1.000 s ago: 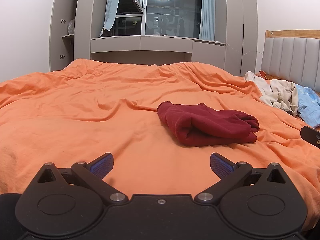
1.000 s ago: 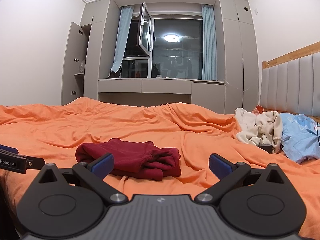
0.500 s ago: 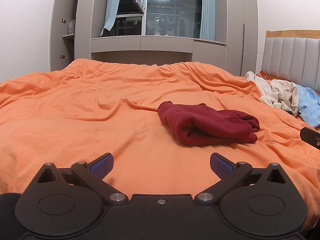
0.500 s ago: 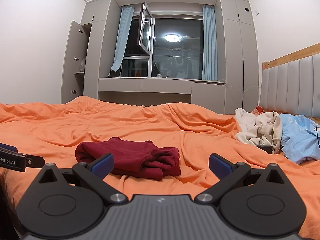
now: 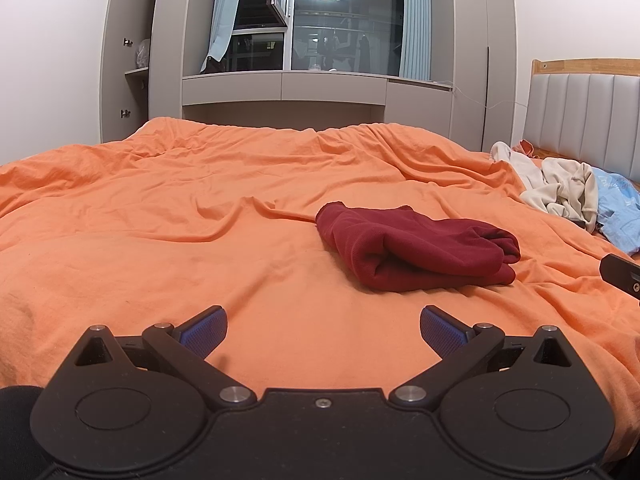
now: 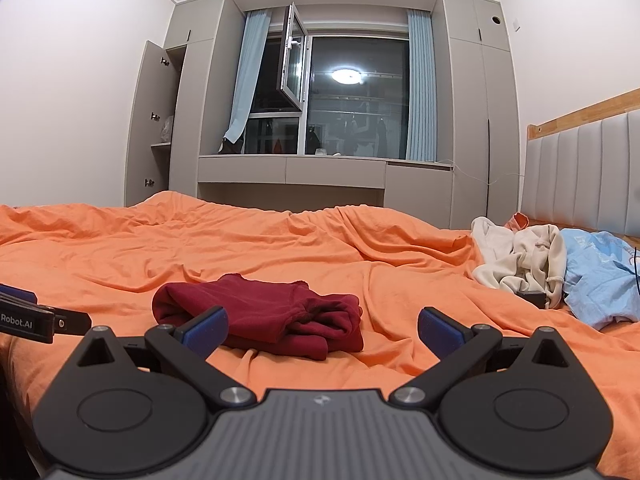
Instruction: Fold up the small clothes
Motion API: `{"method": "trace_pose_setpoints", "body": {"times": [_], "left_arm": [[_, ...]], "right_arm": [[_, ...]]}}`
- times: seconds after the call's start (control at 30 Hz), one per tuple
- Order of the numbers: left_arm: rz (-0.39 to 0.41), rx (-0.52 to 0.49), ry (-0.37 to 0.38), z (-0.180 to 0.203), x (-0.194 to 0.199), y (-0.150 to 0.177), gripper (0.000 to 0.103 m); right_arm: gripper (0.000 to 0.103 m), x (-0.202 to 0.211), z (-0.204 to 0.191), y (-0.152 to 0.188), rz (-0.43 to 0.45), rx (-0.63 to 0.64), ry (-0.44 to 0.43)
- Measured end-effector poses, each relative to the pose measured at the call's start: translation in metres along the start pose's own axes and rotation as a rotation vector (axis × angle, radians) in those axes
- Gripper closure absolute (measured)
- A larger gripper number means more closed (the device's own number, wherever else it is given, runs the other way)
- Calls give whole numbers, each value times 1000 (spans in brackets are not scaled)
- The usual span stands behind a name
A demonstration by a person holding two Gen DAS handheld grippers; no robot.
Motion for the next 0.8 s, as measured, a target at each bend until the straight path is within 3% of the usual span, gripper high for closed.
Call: {"method": "trace_pose_setpoints", "body": {"times": [0.8], "left_arm": [[3, 21, 12, -1, 4, -2, 1]], "right_arm": [[0, 1, 0, 1, 1, 11, -7]]}}
Point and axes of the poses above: each gripper's, at about its wrist camera, not at the fingertips, and x roughly against the way its jaws point, z to its right, y to its underside, the point moved 9 cm from there along -x, roughly the way its jaws point, and after that the axes turned 3 degrees about -y, right-handed, at the moved point
